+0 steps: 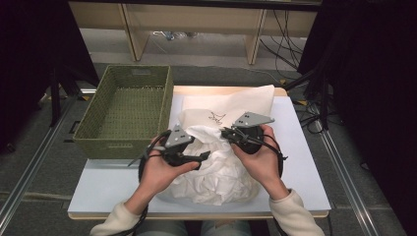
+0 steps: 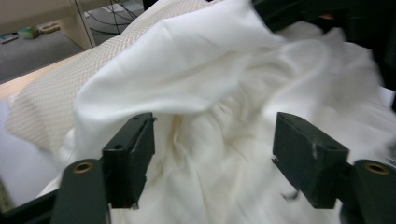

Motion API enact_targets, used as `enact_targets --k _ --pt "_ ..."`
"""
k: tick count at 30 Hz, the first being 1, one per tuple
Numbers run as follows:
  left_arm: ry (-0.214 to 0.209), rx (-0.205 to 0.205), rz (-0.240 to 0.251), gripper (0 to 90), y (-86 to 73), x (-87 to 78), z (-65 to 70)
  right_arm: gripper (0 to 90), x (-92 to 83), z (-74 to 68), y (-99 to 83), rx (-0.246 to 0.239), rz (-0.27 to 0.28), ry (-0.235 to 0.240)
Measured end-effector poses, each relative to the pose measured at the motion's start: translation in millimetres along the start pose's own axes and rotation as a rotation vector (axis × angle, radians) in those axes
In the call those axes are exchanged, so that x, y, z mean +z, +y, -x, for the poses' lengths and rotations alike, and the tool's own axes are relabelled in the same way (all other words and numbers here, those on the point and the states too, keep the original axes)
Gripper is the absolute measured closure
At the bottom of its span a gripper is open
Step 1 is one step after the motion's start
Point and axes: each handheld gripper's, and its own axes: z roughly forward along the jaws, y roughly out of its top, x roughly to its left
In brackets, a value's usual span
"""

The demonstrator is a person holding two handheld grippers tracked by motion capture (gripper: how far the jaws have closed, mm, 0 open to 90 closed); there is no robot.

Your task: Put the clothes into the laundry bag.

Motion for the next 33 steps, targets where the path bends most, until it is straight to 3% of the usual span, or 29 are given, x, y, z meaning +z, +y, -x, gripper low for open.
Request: enact_targets --k 2,5,6,9,11,12,13,16,17,18,20,24,27,29,30,32,33 --pt "0.002 0.008 -0.009 25.3 -6.1 -11.1 0.6 88.0 0.2 0.0 0.1 0.0 0.003 -0.004" --pt "0.044 0.037 -0.076 23.3 -25.0 -18.4 -4.3 87.8 0.2 0.3 0.3 0.0 -0.008 0.003" --pt "0.062 0.075 -0.096 23.1 -30.9 -14.3 -9.7 87.8 0.8 0.4 0.4 -0.001 -0.007 0.001" --pt "0.08 0.058 -0.174 23.9 -49.9 12.1 -18.1 87.8 2.6 -1.1 0.3 -0.006 -0.011 0.004" --pt "0.045 0.065 -0.234 28.5 -58.2 29.4 -21.4 87.8 3.1 -2.0 0.0 -0.007 -0.015 0.0" --pt "0.036 0.042 -0.251 32.5 -61.9 38.1 -21.2 87.8 3.6 -2.2 -0.3 -0.007 -0.02 0.005" --pt "0.056 0.03 -0.266 37.7 -64.9 46.6 -20.9 87.8 4.5 -2.6 -0.8 -0.003 -0.022 0.009" --pt "0.077 0.061 -0.288 55.0 -65.1 52.7 -20.8 87.8 7.9 -3.1 -2.8 0.0 -0.034 0.018" --pt "0.085 0.03 -0.268 60.6 -65.3 53.7 -19.8 87.8 9.0 -3.0 -3.5 -0.007 -0.032 0.015" --pt "0.08 0.038 -0.266 66.1 -64.3 51.7 -20.3 87.8 9.5 -3.4 -3.8 -0.008 -0.033 0.015" --pt "0.066 0.001 -0.232 73.8 -61.9 46.0 -18.8 87.8 9.4 -3.8 -3.6 -0.01 -0.031 0.015" --pt "0.006 -0.057 -0.108 77.8 -41.0 18.9 -9.0 87.8 8.2 -4.9 -2.7 -0.007 -0.011 -0.003" --pt "-0.022 -0.055 -0.032 78.4 -20.4 -0.6 5.7 87.8 7.4 -4.6 -1.8 0.0 -0.006 -0.012" --pt "-0.012 -0.029 0.002 78.5 -7.5 -10.0 12.8 88.0 7.3 -4.6 -1.0 -0.004 0.008 -0.01" --pt "0.191 0.158 0.002 78.5 2.4 -18.2 3.8 88.1 6.9 -5.4 -0.5 -0.005 0.018 -0.016" --pt "0.199 0.159 -0.009 78.0 9.3 -13.5 10.3 88.5 6.9 -8.0 0.5 -0.01 0.037 0.004" --pt "0.131 0.151 -0.022 77.7 10.6 -4.7 11.3 88.5 6.7 -11.2 1.0 0.004 0.043 0.014"
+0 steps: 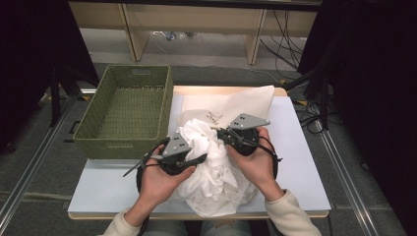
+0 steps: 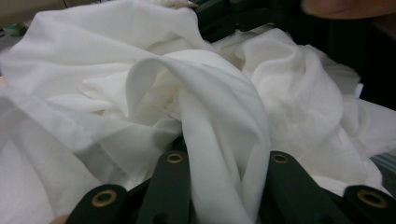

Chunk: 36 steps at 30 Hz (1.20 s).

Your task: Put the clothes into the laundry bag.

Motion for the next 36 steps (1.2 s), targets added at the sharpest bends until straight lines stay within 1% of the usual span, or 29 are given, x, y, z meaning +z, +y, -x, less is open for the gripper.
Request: enact_targets --k 1,2,3,4,5,6,7,10,12,13,15,16,17,18,19,20,21,22,23,24,26,27,28,30,32,33,34,35,36 --pt "-0.009 0.008 -0.028 77.6 -0.8 11.4 -3.6 88.5 -0.1 -2.4 1.2 -0.02 -0.002 0.016" --pt "-0.01 0.007 -0.046 77.5 -2.9 23.1 -6.9 88.6 -0.3 -7.8 1.7 -0.013 -0.011 0.02" --pt "0.026 0.008 -0.066 77.5 -6.8 35.2 -12.2 88.7 0.3 -8.8 2.3 -0.039 -0.01 0.034" --pt "0.034 0.011 -0.084 77.4 -10.3 44.7 -17.7 88.7 1.2 -11.3 1.8 -0.024 -0.01 0.044" --pt "0.074 0.02 -0.105 77.4 -15.7 56.7 -24.8 88.6 1.6 -12.3 1.9 -0.025 -0.02 0.069" --pt "0.053 0.022 -0.126 77.2 -22.7 72.1 -31.6 88.6 2.4 -13.1 1.7 -0.038 -0.016 0.058" --pt "0.073 0.037 -0.159 76.8 -26.1 79.6 -34.4 88.6 4.4 -14.3 1.3 -0.035 -0.03 0.076" --pt "0.085 0.024 -0.144 75.0 -28.3 90.3 -30.8 88.5 9.2 -13.3 -1.4 -0.034 -0.046 0.07" --pt "0.09 0.024 -0.13 72.0 -26.6 86.2 -33.5 88.4 9.0 -10.9 -2.2 -0.019 -0.048 0.055" --pt "0.092 0.034 -0.126 69.3 -25.6 80.6 -35.5 88.3 8.4 -7.4 -2.0 -0.048 -0.036 0.052" --pt "0.055 0.03 -0.092 59.0 -23.1 65.7 -36.2 88.3 4.7 -4.0 -1.5 -0.029 -0.031 0.026" --pt "0.01 0.026 -0.073 53.3 -21.9 56.3 -35.2 88.4 3.6 -2.6 -1.7 -0.026 -0.03 0.022" --pt "0.019 0.026 -0.063 45.6 -21.3 43.1 -34.4 88.3 2.5 -1.2 -2.0 -0.012 -0.025 0.02" --pt "0.003 0.025 -0.038 39.5 -21.0 30.2 -34.0 88.3 1.6 1.5 -2.1 -0.019 -0.021 0.015" --pt "0.089 0.023 -0.024 34.1 -21.1 9.4 -33.3 88.3 0.5 3.2 -2.2 -0.015 -0.021 0.011" --pt "0.078 0.022 -0.015 30.1 -22.0 -0.7 -32.6 88.3 -0.8 4.0 -2.3 0.001 -0.026 0.007" --pt "0.045 0.019 -0.002 28.7 -24.0 -11.8 -31.7 88.3 -0.9 5.0 -2.2 -0.001 -0.023 0.006" --pt "0.028 0.019 0.003 27.0 -27.1 -21.2 -31.2 88.3 -0.8 5.8 -2.0 -0.003 -0.024 0.004" --pt "-0.008 0.012 0.007 25.6 -31.1 -26.9 -29.5 88.3 -0.3 6.4 -1.9 -0.01 -0.024 0.002" --pt "-0.024 0.022 -0.014 25.2 -37.4 -29.9 -28.4 88.3 0.3 5.8 -1.8 -0.004 -0.024 -0.001" --pt "0.008 0.034 -0.063 23.3 -48.4 -24.6 -27.7 88.2 0.3 5.1 -1.0 -0.006 -0.03 -0.004" --pt "-0.002 0.047 -0.091 23.9 -54.9 -16.7 -28.2 88.2 0.2 4.2 -0.9 -0.006 -0.032 -0.008" --pt "0.018 0.051 -0.111 24.5 -61.4 -6.4 -27.2 88.2 0.2 4.5 -0.7 -0.026 -0.031 -0.014" --pt "0.098 0.068 -0.153 30.5 -70.8 14.1 -25.4 88.2 1.7 3.5 -1.2 -0.019 -0.033 -0.006" --pt "0.123 0.075 -0.187 40.7 -76.1 33.1 -20.5 88.2 2.1 3.0 -1.9 -0.021 -0.041 -0.003" --pt "0.126 0.075 -0.2 48.6 -76.9 40.9 -18.1 88.2 3.2 2.0 -2.6 -0.014 -0.047 0.004" --pt "0.076 0.061 -0.215 53.7 -76.8 48.1 -16.3 88.2 4.7 1.6 -3.7 -0.009 -0.046 0.005" --pt "0.039 -0.029 -0.245 60.3 -77.1 51.2 -10.5 88.2 5.7 2.1 -4.4 -0.016 -0.052 0.012" --pt "0.13 0.175 -0.227 66.5 -68.3 54.0 -26.9 88.2 7.1 2.3 -5.1 -0.018 -0.054 0.015"
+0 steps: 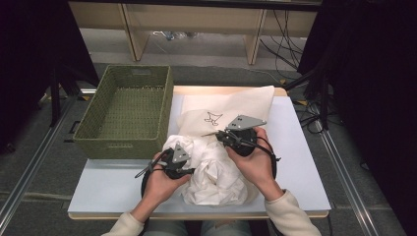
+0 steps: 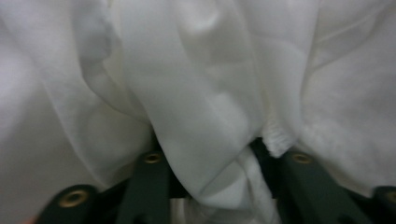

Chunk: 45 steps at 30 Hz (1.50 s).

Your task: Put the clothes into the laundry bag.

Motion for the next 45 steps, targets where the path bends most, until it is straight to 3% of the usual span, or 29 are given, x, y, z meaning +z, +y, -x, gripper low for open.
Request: enact_targets --k 1,2,3,6,8,11,12,14,15,17,18,19,20,21,23,27,29,31,33,34,36,37,38,40,43,44,45 --pt "-0.048 -0.002 0.022 73.6 2.9 0.8 -0.8 88.3 1.7 -1.3 -0.7 0.001 0.0 -0.004" --pt "-0.144 -0.023 0.064 77.8 5.8 -0.6 -1.6 88.2 1.5 -2.1 -0.8 0.002 -0.007 0.002" --pt "-0.249 -0.325 0.075 79.6 6.9 -6.5 17.6 88.2 2.1 -3.4 -1.0 0.003 -0.001 -0.002" --pt "-0.273 -0.36 0.194 80.7 25.3 -33.0 16.0 88.2 1.3 -4.4 0.1 -0.009 0.001 -0.007" --pt "-0.265 -0.337 0.242 80.8 39.6 -49.0 15.4 88.3 0.5 -5.3 1.1 -0.006 0.013 -0.008" --pt "-0.264 -0.308 0.242 80.7 51.1 -46.2 16.7 88.4 -4.5 -10.2 4.9 0.006 0.045 -0.011" --pt "-0.263 -0.317 0.232 80.5 52.6 -37.4 16.1 88.5 -5.4 -10.1 6.1 -0.019 0.056 -0.008" --pt "-0.236 -0.292 0.198 80.3 51.9 -18.5 11.7 88.5 -7.5 -12.0 7.2 -0.016 0.056 0.007" --pt "-0.222 -0.308 0.186 80.2 50.3 -5.9 11.0 88.5 -7.3 -13.3 6.5 0.005 0.054 0.011" --pt "-0.212 -0.328 0.139 79.1 44.7 22.6 5.7 88.4 -3.8 -12.9 5.8 -0.013 0.038 0.034" --pt "-0.212 -0.321 0.116 78.4 42.3 28.8 3.6 88.4 -2.1 -12.9 5.1 -0.011 0.042 0.03" --pt "-0.215 -0.344 0.116 77.4 40.5 34.3 3.1 88.4 -1.5 -12.8 4.8 -0.006 0.031 0.042" --pt "-0.218 -0.355 0.127 76.3 39.9 34.2 2.9 88.4 -1.1 -11.4 4.0 -0.009 0.034 0.022" --pt "-0.215 -0.363 0.142 74.2 40.8 29.7 3.9 88.4 -1.3 -9.0 3.4 -0.023 0.028 0.028" --pt "-0.213 -0.338 0.156 64.6 41.3 12.5 4.1 88.3 -3.6 -4.9 2.9 0.004 0.029 0.01" --pt "-0.188 -0.306 0.249 36.9 32.5 -43.6 1.0 88.2 -8.3 3.8 2.0 0.023 0.033 -0.007" --pt "-0.173 -0.289 0.271 32.3 22.3 -69.0 -1.9 88.1 -8.4 5.6 1.4 0.013 0.045 -0.015" --pt "-0.171 -0.277 0.254 28.3 10.2 -81.8 -1.3 88.0 -8.3 4.6 1.8 0.023 0.035 -0.019" --pt "-0.157 -0.257 0.201 27.3 -2.6 -78.0 1.0 88.0 -8.6 2.1 3.0 0.025 0.025 -0.024" --pt "-0.156 -0.254 0.172 27.3 -6.2 -72.3 0.8 87.9 -7.0 1.9 3.5 0.001 0.035 -0.026" --pt "-0.163 -0.243 0.108 29.2 -13.0 -50.7 1.0 87.9 -6.5 0.3 3.6 0.005 0.022 -0.02" --pt "-0.167 -0.251 0.1 32.4 -13.9 -41.6 3.7 88.0 -5.3 -0.1 3.3 0.004 0.027 -0.023" --pt "-0.18 -0.233 0.09 35.7 -14.3 -26.6 7.4 87.9 -5.2 -0.4 3.2 0.004 0.023 -0.021" --pt "-0.215 -0.248 0.052 45.7 -12.6 -6.1 15.2 87.9 -4.6 -0.4 2.6 0.001 0.013 -0.014" --pt "-0.209 -0.253 0.036 66.3 -5.1 10.4 19.4 87.9 -0.9 -1.1 0.4 0.007 0.005 -0.004" --pt "-0.223 -0.266 0.025 70.4 -2.1 11.0 18.9 87.9 -0.4 -1.5 0.0 0.005 0.007 -0.006" --pt "-0.227 -0.31 0.038 75.7 1.0 10.4 19.5 87.9 0.6 -1.8 -0.3 0.003 0.01 -0.002"
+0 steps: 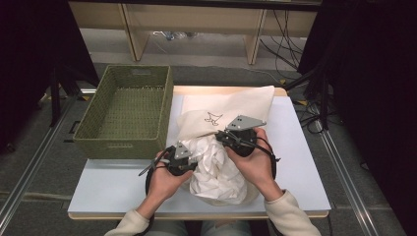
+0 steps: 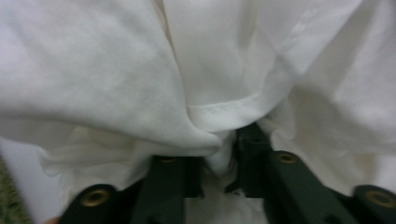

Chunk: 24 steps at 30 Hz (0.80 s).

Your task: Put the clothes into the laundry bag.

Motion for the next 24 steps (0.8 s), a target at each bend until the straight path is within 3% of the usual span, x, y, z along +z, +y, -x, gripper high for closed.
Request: enact_targets --k 2,4,6,7,9,11,12,14,15,16,18,20,22,24 --pt "-0.038 -0.046 0.075 80.5 10.8 -17.1 5.3 88.0 -0.3 -0.2 0.0 -0.004 -0.002 0.0" --pt "-0.056 -0.041 0.144 81.2 21.5 -35.3 13.6 88.0 -1.1 -1.1 0.5 -0.008 0.007 -0.01" --pt "-0.059 -0.008 0.198 81.3 32.4 -50.1 21.4 88.1 -2.2 -2.2 1.7 -0.004 0.014 -0.006" --pt "-0.069 -0.002 0.205 81.3 37.6 -54.4 25.6 88.1 -2.9 -3.4 2.8 0.003 0.021 -0.007" --pt "-0.06 0.034 0.198 81.1 44.5 -49.5 26.5 88.2 -4.9 -7.7 5.3 -0.002 0.04 0.001" --pt "-0.031 0.055 0.156 80.9 45.2 -30.9 18.3 88.3 -6.9 -11.9 7.6 -0.019 0.052 0.018" --pt "-0.028 0.025 0.144 80.7 43.6 -17.9 15.3 88.3 -7.7 -13.6 8.4 -0.021 0.049 0.029" --pt "0.015 0.049 0.077 80.2 39.5 6.3 -1.2 88.3 -7.3 -17.3 8.3 -0.009 0.042 0.044" --pt "0.015 0.003 0.074 79.7 36.4 18.2 -6.6 88.3 -5.4 -16.9 8.0 -0.029 0.048 0.043" --pt "0.009 -0.02 0.063 78.8 34.5 23.9 -10.6 88.2 -4.1 -16.3 7.1 -0.018 0.04 0.047" --pt "0.002 -0.012 0.077 76.1 35.4 21.3 -10.0 88.2 -2.7 -12.2 4.8 -0.015 0.03 0.038" --pt "-0.007 -0.041 0.107 70.3 36.2 13.9 -5.9 88.2 -2.6 -6.9 3.6 -0.007 0.036 0.026" --pt "-0.031 -0.034 0.114 57.0 35.6 -1.3 -4.4 88.1 -4.0 -1.9 3.4 0.004 0.04 0.012" --pt "-0.029 0.0 0.14 42.7 31.0 -28.3 -1.2 88.0 -6.0 0.5 3.0 0.01 0.043 0.001"
